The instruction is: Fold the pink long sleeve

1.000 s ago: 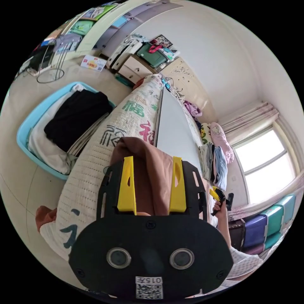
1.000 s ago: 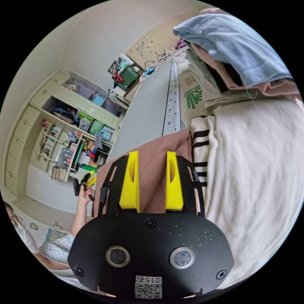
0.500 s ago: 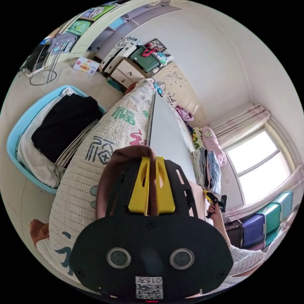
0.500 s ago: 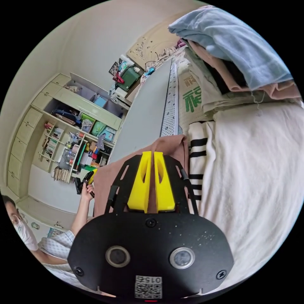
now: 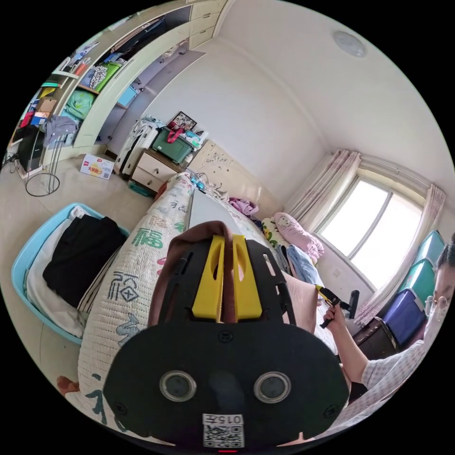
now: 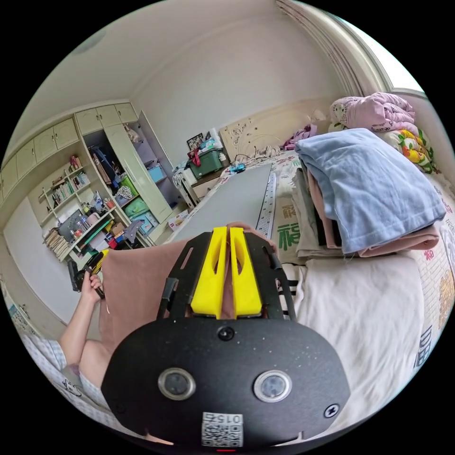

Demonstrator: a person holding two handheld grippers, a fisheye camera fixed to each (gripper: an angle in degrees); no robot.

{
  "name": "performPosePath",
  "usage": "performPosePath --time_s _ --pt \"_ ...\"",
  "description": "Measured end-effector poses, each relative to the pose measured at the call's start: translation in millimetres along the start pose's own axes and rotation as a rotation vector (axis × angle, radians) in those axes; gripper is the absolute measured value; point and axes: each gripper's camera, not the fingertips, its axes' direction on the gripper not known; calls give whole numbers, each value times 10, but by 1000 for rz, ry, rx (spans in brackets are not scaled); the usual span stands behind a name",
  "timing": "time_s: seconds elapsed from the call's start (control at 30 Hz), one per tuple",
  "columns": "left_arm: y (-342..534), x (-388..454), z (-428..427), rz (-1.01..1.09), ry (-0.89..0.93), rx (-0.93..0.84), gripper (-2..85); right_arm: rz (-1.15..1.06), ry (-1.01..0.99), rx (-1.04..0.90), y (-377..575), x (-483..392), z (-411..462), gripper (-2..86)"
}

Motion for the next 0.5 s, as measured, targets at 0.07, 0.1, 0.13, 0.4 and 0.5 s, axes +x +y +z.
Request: performPosePath --time_s 0.07,0.1,0.13,0.4,0.5 --pt "50 23 70 -5 -38 -2 7 -11 44 -7 107 -68 117 2" --pt "64 30 83 -4 -44 1 9 -15 55 -10 139 -83 153 2" --pt "86 40 114 -5 -60 3 12 -23 78 -30 212 -104 250 3" --pt "326 -275 251 -171 -195 -225 78 65 35 -254 947 156 534 8" --pt "361 -92 -34 -55 -173 -202 80 -169 26 -270 1184 -225 259 9"
